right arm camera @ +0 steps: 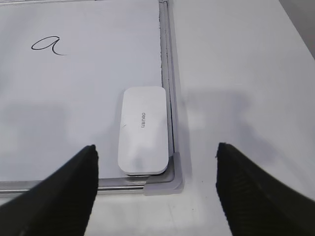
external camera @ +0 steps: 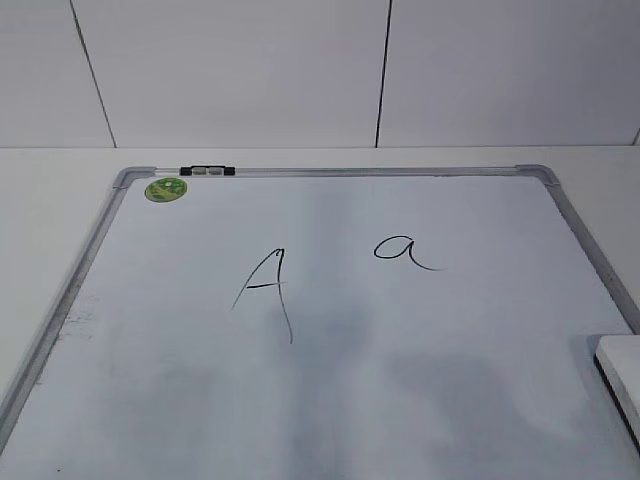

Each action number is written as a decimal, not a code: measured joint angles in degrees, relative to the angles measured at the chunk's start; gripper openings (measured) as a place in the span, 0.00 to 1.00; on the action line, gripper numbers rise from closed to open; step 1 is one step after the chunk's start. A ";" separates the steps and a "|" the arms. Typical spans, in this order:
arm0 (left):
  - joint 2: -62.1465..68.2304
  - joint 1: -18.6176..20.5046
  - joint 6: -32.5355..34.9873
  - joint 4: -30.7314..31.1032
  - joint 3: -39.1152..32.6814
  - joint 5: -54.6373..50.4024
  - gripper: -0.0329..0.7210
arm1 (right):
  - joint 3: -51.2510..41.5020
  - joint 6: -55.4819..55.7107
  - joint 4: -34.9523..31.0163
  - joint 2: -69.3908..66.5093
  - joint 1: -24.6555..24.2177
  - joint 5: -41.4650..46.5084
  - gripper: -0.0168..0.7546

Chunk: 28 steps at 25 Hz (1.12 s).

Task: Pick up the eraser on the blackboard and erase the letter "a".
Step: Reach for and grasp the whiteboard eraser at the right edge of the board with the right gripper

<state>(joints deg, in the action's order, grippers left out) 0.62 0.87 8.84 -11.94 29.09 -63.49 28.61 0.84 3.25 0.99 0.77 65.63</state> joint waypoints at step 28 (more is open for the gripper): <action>0.00 0.00 0.00 0.00 0.00 0.00 0.37 | 0.00 0.00 0.00 0.00 0.00 0.00 0.79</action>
<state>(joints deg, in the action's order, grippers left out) 0.62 0.87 8.84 -11.94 29.09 -63.49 28.61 0.84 3.25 0.99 0.77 65.63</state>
